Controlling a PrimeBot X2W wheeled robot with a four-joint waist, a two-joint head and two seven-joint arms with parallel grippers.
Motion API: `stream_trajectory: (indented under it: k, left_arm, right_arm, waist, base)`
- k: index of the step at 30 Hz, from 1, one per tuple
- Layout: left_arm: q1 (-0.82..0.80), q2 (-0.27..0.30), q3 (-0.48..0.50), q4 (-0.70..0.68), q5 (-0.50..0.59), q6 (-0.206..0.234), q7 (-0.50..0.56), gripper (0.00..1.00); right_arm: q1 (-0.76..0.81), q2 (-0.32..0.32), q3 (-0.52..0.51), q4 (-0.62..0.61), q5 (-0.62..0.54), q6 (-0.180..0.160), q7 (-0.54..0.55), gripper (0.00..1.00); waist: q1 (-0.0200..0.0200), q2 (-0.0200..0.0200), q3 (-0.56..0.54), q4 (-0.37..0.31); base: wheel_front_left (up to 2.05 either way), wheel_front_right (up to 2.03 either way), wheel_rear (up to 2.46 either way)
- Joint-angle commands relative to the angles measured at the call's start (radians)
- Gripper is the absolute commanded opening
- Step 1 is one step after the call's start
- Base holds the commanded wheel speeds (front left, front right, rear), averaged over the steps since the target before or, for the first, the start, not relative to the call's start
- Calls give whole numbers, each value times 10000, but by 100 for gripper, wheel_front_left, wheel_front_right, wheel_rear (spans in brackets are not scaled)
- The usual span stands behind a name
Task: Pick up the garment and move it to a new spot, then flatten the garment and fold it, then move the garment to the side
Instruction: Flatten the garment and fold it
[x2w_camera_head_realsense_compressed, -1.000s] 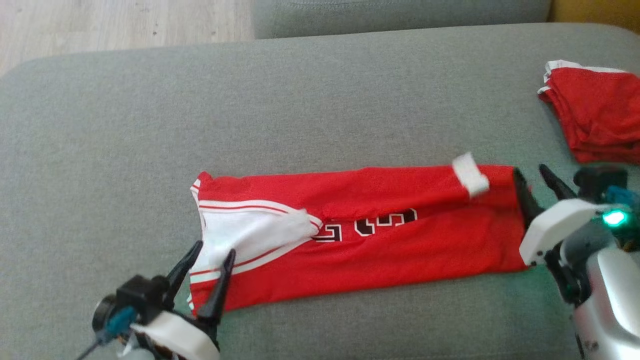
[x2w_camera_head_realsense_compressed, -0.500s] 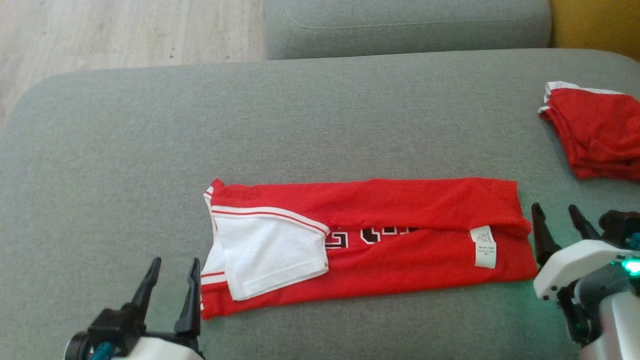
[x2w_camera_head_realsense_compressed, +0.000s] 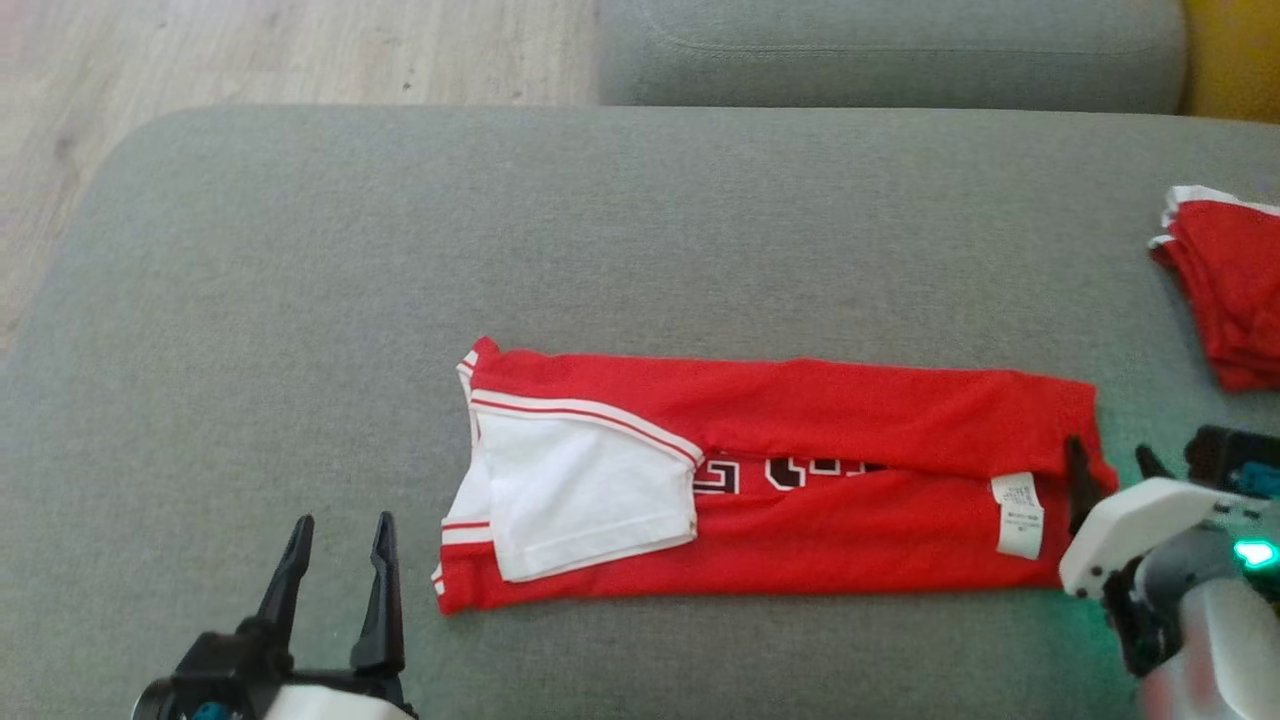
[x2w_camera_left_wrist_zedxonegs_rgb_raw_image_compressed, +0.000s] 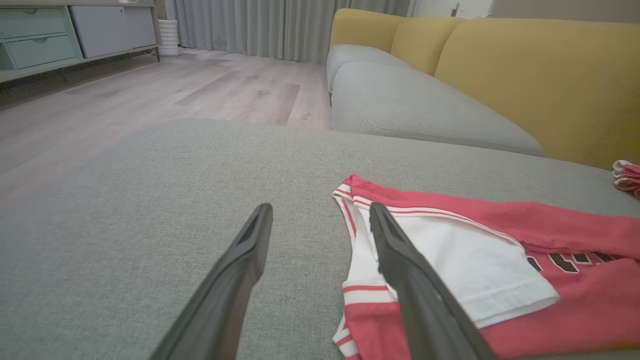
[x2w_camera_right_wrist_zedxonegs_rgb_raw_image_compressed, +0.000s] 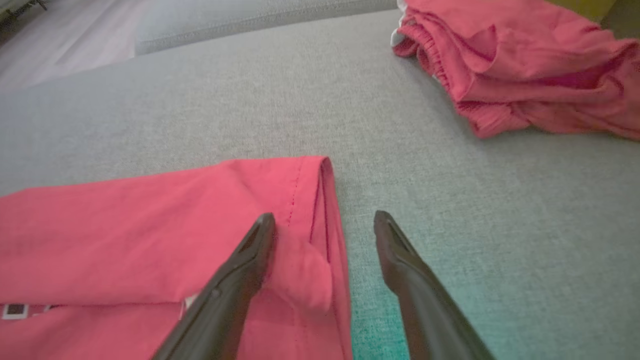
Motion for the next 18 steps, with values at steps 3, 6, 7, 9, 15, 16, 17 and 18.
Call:
stream_trajectory:
  k: [3,6,7,9,15,16,17,18]
  left_arm:
    - [-213,104,502,-339,153,18,-124,100]
    - [-228,66,536,-356,181,11,-125,100]
    - [-230,54,553,-364,188,8,-125,100]
    - [-228,49,579,-376,205,1,-125,100]
    - [-187,90,736,-450,230,33,-125,100]
    - [-163,111,793,-503,241,68,-125,100]
    - [-147,125,824,-528,247,90,-125,100]
    - [-138,135,845,-552,255,105,-125,100]
  right_arm:
    - [-488,96,15,323,-320,-7,-334,100]
    - [-578,177,-88,860,-587,-7,-650,100]
    - [-586,201,-135,1032,-674,-7,-767,100]
    - [-574,249,-225,1352,-829,-7,-1007,100]
    - [-584,351,-231,2243,-901,-7,-1503,44]
    - [-650,362,-170,2447,-884,-7,-1710,0]
    - [-696,365,-142,2529,-878,-7,-1815,0]
    - [-750,367,-142,2596,-868,-7,-1937,0]
  waist:
    - [0,-1,78,200]
    - [0,-1,102,292]
    - [0,-1,104,313]
    - [0,-1,102,340]
    - [0,-1,80,241]
    - [0,-1,73,163]
    - [0,-1,71,105]
    - [0,-1,65,59]
  base:
    - [0,0,0]
    - [0,0,0]
    - [0,0,0]
    - [0,0,0]
    - [0,0,0]
    - [0,0,0]
    - [0,0,0]
    - [0,0,0]
